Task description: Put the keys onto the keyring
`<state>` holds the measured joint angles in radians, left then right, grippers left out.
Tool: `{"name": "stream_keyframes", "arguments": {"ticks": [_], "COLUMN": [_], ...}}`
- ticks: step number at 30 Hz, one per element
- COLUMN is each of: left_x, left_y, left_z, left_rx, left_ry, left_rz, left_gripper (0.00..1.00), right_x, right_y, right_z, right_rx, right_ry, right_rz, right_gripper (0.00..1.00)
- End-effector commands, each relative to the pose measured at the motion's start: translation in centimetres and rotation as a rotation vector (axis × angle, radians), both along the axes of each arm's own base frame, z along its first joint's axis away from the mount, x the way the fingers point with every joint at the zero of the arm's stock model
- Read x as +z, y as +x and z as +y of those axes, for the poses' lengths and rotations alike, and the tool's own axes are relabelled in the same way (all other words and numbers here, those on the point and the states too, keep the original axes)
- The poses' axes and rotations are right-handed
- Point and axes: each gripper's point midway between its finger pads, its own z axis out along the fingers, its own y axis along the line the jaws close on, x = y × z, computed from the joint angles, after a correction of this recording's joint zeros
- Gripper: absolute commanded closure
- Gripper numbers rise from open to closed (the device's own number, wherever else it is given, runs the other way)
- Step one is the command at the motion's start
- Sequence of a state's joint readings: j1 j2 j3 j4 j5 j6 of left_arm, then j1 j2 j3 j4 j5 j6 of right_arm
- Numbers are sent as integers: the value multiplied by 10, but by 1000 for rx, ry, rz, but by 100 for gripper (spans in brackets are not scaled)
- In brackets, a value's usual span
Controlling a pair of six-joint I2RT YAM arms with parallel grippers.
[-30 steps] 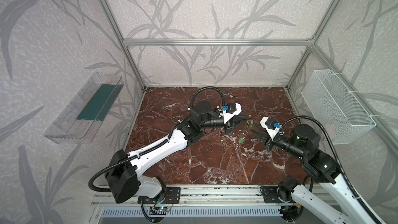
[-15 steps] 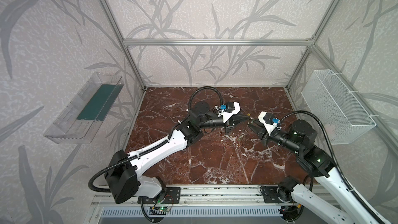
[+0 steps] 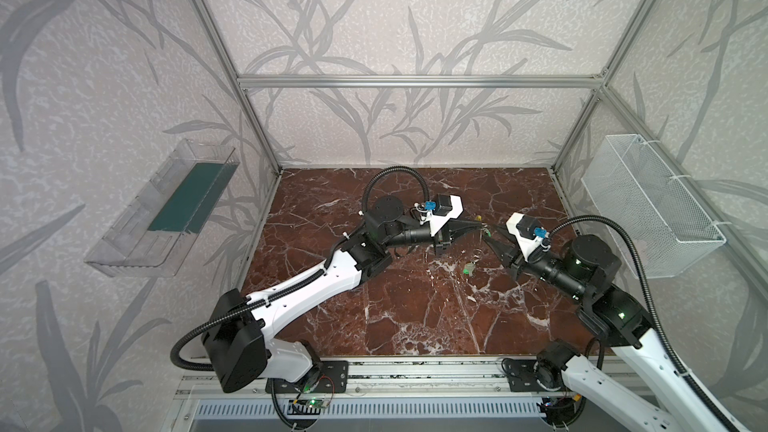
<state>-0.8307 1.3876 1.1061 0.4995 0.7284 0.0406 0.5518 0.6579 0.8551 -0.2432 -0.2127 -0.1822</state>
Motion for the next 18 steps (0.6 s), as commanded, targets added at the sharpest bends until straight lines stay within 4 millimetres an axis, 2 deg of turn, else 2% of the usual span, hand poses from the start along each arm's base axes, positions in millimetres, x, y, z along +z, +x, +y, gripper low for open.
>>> {"name": "stream_keyframes", "arguments": {"ticks": [1, 6, 13, 18], "left_x": [19, 21, 22, 20], "left_y": [1, 2, 2, -1], "left_z": [3, 3, 2, 1], "left_rx": [10, 15, 7, -16], "left_ry": [-54, -63, -72, -71], "left_rz": [-28, -25, -21, -21], "left_gripper": [100, 100, 100, 100], "right_x": [10, 8, 12, 13], "right_y": [7, 5, -7, -11], "right_z": [-8, -4, 12, 18], "right_rx": [-65, -41, 81, 127], "right_ry": [30, 27, 42, 40], "right_rz": [-17, -21, -51, -52], "right_gripper": [66, 77, 83, 95]}}
